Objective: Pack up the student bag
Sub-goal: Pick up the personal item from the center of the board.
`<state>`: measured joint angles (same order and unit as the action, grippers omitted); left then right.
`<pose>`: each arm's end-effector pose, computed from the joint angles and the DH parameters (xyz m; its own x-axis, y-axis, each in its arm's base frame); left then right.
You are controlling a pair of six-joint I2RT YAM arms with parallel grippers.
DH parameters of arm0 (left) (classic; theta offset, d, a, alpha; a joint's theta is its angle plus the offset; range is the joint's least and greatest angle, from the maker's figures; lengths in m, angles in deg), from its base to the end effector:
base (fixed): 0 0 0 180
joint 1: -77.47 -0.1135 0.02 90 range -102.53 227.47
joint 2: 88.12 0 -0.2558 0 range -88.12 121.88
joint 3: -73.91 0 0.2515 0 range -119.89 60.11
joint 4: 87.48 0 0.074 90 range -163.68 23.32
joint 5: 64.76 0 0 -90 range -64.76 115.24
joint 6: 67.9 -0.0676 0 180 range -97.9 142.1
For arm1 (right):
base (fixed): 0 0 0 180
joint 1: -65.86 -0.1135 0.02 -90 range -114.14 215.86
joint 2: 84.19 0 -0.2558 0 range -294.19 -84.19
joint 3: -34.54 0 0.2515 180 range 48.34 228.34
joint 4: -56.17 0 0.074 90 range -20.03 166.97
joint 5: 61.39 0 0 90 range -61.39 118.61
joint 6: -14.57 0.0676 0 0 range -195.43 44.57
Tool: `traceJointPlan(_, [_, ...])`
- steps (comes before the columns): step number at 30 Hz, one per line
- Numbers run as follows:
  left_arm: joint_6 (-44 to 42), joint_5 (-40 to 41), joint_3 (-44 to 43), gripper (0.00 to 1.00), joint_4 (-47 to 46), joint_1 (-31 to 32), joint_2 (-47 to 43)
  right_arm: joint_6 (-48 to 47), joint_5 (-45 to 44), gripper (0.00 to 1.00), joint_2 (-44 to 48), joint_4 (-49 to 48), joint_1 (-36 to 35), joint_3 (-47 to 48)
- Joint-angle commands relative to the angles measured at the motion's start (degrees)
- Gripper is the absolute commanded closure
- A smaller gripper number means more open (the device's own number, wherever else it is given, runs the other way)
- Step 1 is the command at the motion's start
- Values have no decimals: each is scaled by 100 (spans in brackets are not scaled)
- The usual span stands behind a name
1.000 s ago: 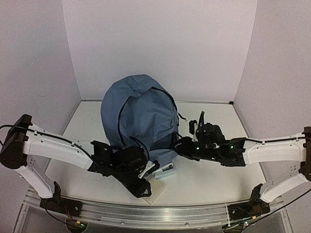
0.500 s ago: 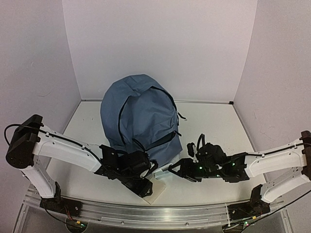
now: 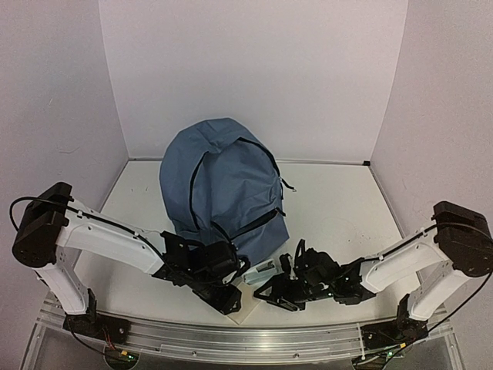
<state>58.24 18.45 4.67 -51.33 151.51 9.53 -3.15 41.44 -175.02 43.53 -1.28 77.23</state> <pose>0.0847 -0.3251 0.1199 -0.7718 0.5689 -0.2839 0.6358 0.6931 -0.3396 0.1048 0.2873 0.1007 -0.9914 0.0393 -0.1250 -0.0799 0.5743 0.8147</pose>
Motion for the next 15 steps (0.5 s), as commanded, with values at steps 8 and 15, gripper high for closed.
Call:
traceJointPlan(8, [28,-191,-158,54,226,10,176,50,218,55,-681,-392,-27,382])
traceJointPlan(15, [7,-219,-193,54,221,19,178,-85,256,59,-988,-435,20,568])
